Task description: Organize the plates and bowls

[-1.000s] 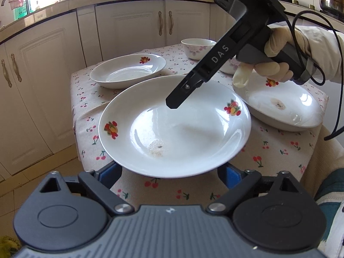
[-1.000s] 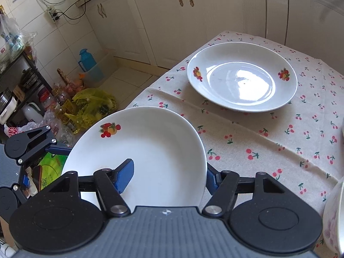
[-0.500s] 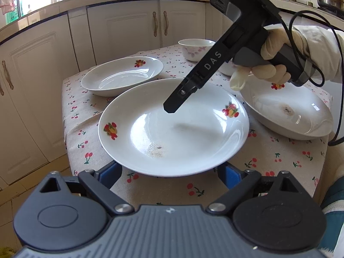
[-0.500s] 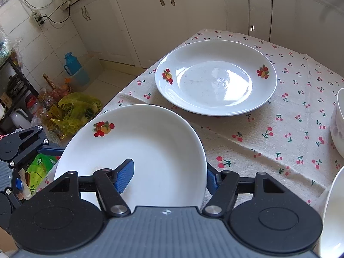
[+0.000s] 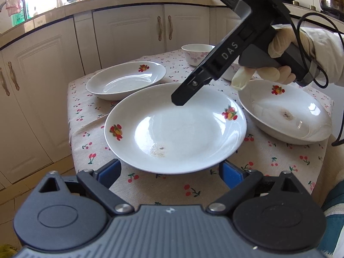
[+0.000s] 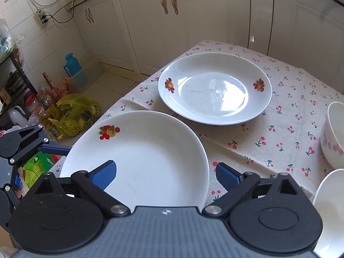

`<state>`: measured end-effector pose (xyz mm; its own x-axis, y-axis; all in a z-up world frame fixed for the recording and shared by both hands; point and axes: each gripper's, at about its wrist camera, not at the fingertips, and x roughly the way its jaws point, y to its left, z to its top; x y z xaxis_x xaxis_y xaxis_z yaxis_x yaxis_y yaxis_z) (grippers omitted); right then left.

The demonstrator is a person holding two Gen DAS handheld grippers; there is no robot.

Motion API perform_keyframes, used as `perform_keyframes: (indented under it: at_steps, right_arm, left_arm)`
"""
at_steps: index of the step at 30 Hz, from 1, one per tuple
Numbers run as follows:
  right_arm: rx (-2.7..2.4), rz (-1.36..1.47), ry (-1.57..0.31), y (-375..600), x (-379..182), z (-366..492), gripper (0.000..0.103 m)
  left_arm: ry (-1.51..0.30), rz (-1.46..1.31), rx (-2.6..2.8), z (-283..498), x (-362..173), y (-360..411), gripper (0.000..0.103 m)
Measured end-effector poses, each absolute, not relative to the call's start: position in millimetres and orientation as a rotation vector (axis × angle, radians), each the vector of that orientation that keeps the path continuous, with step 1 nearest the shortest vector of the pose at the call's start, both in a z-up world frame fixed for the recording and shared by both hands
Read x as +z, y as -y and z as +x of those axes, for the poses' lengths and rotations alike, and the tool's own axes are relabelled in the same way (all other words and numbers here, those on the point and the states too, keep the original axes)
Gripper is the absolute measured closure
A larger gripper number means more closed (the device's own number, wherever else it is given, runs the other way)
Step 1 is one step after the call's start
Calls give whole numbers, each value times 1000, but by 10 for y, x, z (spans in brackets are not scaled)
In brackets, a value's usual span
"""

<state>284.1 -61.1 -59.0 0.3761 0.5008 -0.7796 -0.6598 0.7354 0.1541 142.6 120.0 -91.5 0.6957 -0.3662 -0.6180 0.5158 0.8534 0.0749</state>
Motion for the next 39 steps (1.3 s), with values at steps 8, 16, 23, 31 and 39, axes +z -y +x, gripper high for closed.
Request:
perform_keyframes:
  at_steps: [8,16,23,31,39]
  right_arm:
    - [706,-221,-813,937,-219,2361,0]
    - [625,-253,-736,1423,-100,1555,0]
    - [563,-225,-735,1883,-245,958,0]
    - [527,-219,-748,2162,-492,586,0]
    - [536,-301,-743,2093,-729,534,0]
  left_arm:
    - [-534,207,-427,1079,-582,-1155,1]
    - [-468,204,-401,758,-425,-795,1]
    - [-504,163,-447,560,-504,-416,1]
    - [-527,148,-415,481,-555,-196,1]
    - [-531,145,-411,499,-463,-119,1]
